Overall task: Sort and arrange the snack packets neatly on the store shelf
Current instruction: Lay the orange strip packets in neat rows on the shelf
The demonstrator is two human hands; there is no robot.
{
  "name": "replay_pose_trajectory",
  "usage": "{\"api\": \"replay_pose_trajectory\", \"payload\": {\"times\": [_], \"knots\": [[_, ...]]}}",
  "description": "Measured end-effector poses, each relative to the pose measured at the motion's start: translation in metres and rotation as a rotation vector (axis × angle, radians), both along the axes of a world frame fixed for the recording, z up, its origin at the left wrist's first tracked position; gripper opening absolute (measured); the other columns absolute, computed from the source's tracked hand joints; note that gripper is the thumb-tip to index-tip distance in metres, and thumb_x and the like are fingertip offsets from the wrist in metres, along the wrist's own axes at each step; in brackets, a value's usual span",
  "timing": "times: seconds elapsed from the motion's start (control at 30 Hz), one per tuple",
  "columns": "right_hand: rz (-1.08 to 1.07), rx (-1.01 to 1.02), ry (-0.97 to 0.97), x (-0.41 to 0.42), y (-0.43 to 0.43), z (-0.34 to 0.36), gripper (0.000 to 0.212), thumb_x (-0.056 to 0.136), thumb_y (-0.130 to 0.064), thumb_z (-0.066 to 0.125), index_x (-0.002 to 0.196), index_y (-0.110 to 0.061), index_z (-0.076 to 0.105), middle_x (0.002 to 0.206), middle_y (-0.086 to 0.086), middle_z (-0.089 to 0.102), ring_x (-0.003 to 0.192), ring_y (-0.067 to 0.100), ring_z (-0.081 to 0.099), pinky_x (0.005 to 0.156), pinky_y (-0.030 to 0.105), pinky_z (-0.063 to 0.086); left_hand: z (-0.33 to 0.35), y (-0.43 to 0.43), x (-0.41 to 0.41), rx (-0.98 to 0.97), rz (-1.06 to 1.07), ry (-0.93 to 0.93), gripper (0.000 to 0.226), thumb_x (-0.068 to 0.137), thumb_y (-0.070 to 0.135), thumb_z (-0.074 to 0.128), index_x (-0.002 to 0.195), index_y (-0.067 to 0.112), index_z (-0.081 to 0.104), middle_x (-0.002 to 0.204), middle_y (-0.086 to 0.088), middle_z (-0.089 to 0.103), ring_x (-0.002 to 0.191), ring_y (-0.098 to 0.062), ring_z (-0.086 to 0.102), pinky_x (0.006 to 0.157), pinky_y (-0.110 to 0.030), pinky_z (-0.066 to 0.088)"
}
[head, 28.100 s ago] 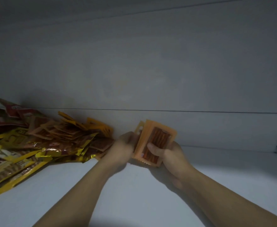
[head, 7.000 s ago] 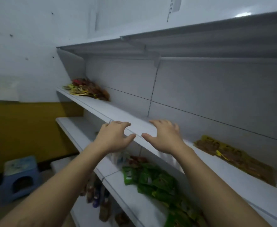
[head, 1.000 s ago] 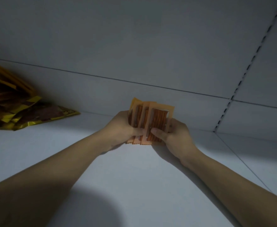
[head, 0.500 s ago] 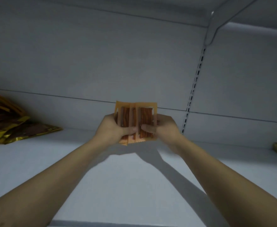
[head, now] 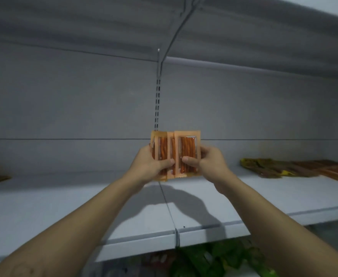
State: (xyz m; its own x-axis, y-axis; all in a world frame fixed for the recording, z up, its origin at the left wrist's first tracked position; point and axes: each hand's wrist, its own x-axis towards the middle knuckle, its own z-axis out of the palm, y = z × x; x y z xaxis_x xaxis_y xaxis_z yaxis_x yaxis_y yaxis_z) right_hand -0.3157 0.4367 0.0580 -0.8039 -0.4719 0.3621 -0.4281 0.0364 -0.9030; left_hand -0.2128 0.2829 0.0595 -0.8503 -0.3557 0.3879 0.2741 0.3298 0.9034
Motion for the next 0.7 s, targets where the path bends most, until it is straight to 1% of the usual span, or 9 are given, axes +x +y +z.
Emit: {"api": "replay_pose_trajectory", "payload": {"times": [0.07, 0.13, 0.17, 0.27, 0.33, 0.47, 0.6, 0.67, 0.7], "knots": [[-0.049, -0.019, -0.013, 0.004, 0.037, 0.0, 0.018, 0.086, -0.01, 0.074, 0.101, -0.021, 0.071, 0.089, -0.007, 0.077, 0.083, 0.012, 0.074, 0.076, 0.031, 0.061, 0.0, 0.034, -0.007, 0.01, -0.029, -0.024, 0.029, 0.084, 0.009, 0.076, 0.106, 0.024, 0.065, 0.101, 0.0, 0.074, 0.088, -0.015, 0.073, 0.08, -0.033, 0.059], [-0.113, -0.036, -0.029, 0.008, 0.076, -0.003, 0.017, 0.087, -0.014, 0.073, 0.1, -0.023, 0.07, 0.087, -0.009, 0.077, 0.081, 0.009, 0.074, 0.068, 0.026, 0.061, -0.002, 0.07, -0.014, 0.015, -0.065, -0.047, 0.031, 0.085, 0.012, 0.076, 0.112, 0.02, 0.064, 0.102, -0.001, 0.072, 0.092, -0.017, 0.071, 0.082, -0.035, 0.058], [-0.15, -0.039, -0.033, 0.011, 0.095, -0.005, 0.017, 0.087, -0.016, 0.073, 0.103, -0.022, 0.07, 0.088, -0.009, 0.076, 0.082, 0.009, 0.074, 0.069, 0.026, 0.061, -0.003, 0.088, -0.017, 0.012, -0.094, -0.056, 0.032, 0.085, 0.013, 0.075, 0.114, 0.018, 0.063, 0.104, -0.001, 0.071, 0.094, -0.018, 0.07, 0.083, -0.035, 0.058], [-0.274, -0.022, -0.042, 0.019, 0.153, -0.009, 0.028, 0.087, -0.022, 0.073, 0.114, -0.017, 0.069, 0.099, -0.004, 0.075, 0.092, 0.013, 0.073, 0.084, 0.036, 0.06, -0.007, 0.142, -0.026, -0.013, -0.205, -0.075, 0.03, 0.088, 0.015, 0.071, 0.116, 0.02, 0.06, 0.105, 0.001, 0.07, 0.094, -0.015, 0.069, 0.08, -0.031, 0.058], [-0.337, -0.025, -0.061, 0.026, 0.192, -0.011, 0.03, 0.087, -0.022, 0.072, 0.116, -0.015, 0.068, 0.102, -0.002, 0.074, 0.096, 0.015, 0.072, 0.088, 0.04, 0.059, -0.009, 0.177, -0.032, -0.026, -0.282, -0.077, 0.025, 0.09, 0.016, 0.069, 0.112, 0.024, 0.059, 0.104, 0.003, 0.07, 0.092, -0.013, 0.07, 0.079, -0.03, 0.058], [-0.485, -0.074, -0.067, 0.037, 0.263, -0.016, 0.031, 0.085, -0.018, 0.075, 0.113, -0.013, 0.064, 0.103, 0.003, 0.073, 0.096, 0.018, 0.071, 0.089, 0.044, 0.058, -0.011, 0.246, -0.045, -0.022, -0.413, -0.085, 0.023, 0.091, 0.015, 0.068, 0.11, 0.025, 0.061, 0.104, 0.002, 0.072, 0.091, -0.012, 0.072, 0.079, -0.031, 0.059], [-0.622, -0.073, -0.058, 0.042, 0.323, -0.018, 0.026, 0.083, -0.018, 0.078, 0.104, -0.019, 0.063, 0.098, 0.001, 0.073, 0.092, 0.016, 0.072, 0.086, 0.042, 0.059, -0.018, 0.303, -0.054, 0.005, -0.492, -0.083, 0.026, 0.09, 0.012, 0.069, 0.113, 0.022, 0.065, 0.104, 0.002, 0.074, 0.094, -0.014, 0.072, 0.081, -0.033, 0.059], [-0.697, -0.076, -0.045, 0.045, 0.35, -0.025, 0.025, 0.082, -0.016, 0.079, 0.099, -0.023, 0.062, 0.097, -0.002, 0.073, 0.09, 0.014, 0.072, 0.085, 0.041, 0.059, -0.022, 0.324, -0.059, 0.003, -0.512, -0.09, 0.025, 0.088, 0.011, 0.071, 0.108, 0.025, 0.066, 0.104, 0.002, 0.074, 0.095, -0.014, 0.071, 0.083, -0.035, 0.059], [-0.742, -0.075, -0.045, 0.047, 0.364, -0.03, 0.025, 0.083, -0.016, 0.078, 0.1, -0.024, 0.062, 0.098, -0.002, 0.073, 0.091, 0.014, 0.071, 0.085, 0.041, 0.059, -0.024, 0.333, -0.062, -0.018, -0.515, -0.09, 0.025, 0.087, 0.011, 0.073, 0.104, 0.028, 0.065, 0.104, 0.002, 0.074, 0.095, -0.014, 0.071, 0.084, -0.035, 0.059]]}}
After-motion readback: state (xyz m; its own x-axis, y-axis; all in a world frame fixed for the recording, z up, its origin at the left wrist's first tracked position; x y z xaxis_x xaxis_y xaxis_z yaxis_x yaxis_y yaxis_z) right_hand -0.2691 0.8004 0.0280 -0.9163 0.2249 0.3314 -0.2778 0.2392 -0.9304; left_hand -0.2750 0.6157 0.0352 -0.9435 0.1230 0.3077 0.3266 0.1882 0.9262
